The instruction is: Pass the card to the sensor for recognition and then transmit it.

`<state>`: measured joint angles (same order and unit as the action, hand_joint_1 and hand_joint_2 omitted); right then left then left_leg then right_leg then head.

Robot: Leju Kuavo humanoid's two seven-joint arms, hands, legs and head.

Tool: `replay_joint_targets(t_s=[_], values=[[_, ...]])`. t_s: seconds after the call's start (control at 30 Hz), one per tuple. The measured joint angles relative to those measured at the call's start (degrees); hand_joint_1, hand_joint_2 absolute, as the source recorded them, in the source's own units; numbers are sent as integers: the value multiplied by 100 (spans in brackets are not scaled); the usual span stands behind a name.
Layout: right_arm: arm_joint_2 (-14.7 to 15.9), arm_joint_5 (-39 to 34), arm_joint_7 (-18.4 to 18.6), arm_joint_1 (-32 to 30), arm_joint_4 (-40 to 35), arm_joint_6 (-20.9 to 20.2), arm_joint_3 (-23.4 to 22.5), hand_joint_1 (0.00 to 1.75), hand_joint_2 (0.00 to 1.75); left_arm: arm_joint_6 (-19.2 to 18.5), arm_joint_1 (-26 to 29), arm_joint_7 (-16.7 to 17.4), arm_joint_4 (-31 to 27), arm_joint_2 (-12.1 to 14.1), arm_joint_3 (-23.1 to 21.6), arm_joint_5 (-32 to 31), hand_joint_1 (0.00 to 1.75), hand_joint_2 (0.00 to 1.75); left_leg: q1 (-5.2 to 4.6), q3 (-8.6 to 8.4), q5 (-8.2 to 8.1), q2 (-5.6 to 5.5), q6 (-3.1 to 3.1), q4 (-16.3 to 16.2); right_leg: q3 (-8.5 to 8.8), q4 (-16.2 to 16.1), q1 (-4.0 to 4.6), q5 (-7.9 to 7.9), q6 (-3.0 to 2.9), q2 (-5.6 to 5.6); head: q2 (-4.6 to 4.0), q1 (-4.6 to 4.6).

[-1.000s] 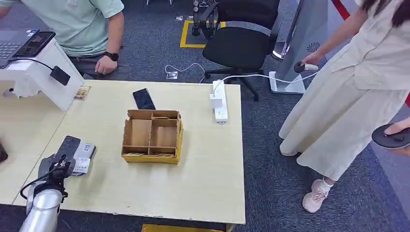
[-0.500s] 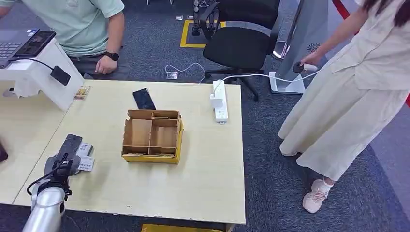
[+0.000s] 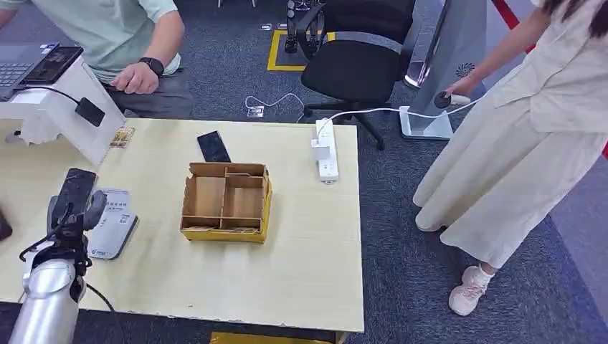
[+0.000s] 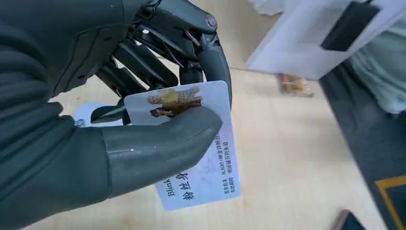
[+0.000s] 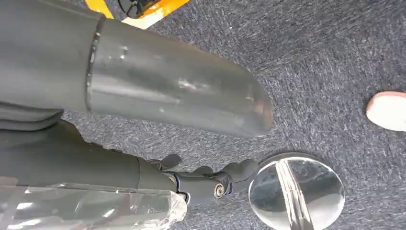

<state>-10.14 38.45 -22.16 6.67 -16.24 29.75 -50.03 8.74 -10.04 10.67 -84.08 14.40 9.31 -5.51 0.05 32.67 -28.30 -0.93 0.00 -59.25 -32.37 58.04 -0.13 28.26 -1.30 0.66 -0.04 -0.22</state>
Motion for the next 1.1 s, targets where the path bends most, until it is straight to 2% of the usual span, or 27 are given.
replay_joint_targets(t_s=[0.17, 0.33, 0.53, 0.7, 0.9, 1.1], values=[[0, 50, 59, 54, -2, 2, 22, 0, 0, 101, -421, 7, 29, 15, -300, -260, 175, 175, 0, -1, 1, 0, 0, -2, 0, 0, 0, -5, 0, 1, 0, 0], [0, 87, 131, 103, -2, 4, 112, 0, 0, 181, -967, 24, 446, -28, -686, -544, 175, 175, -1, -1, 1, 0, 0, -5, 0, -1, 0, -7, 2, 1, 0, 0], [0, 76, 166, 147, 0, 20, 234, 0, 0, 356, -1753, -42, 1415, -232, -1183, -846, 175, 175, 0, -1, 3, 0, -2, -8, -1, 0, -1, -11, 4, 5, 0, 2], [-4, -24, 177, 157, 4, 46, 319, 0, 0, 770, -2392, -220, 2286, -439, -1521, -1177, 175, 175, 0, 0, 3, 0, -1, -9, -1, 0, -1, -11, 4, 7, -2, 0], [-13, -92, 179, 146, 22, 87, 369, 0, 0, 1163, -2924, -376, 2958, -630, -1687, -1351, 175, 175, 0, 0, 3, 1, -1, -9, -1, 0, -1, -11, 4, 8, 0, 0], [-15, -140, 179, 107, 46, 103, 396, 0, 0, 1440, -3197, -509, 3347, -701, -1698, -1385, 175, 175, 0, 0, 3, 1, -1, -9, -1, 0, -1, -11, 4, 8, 0, -4]])
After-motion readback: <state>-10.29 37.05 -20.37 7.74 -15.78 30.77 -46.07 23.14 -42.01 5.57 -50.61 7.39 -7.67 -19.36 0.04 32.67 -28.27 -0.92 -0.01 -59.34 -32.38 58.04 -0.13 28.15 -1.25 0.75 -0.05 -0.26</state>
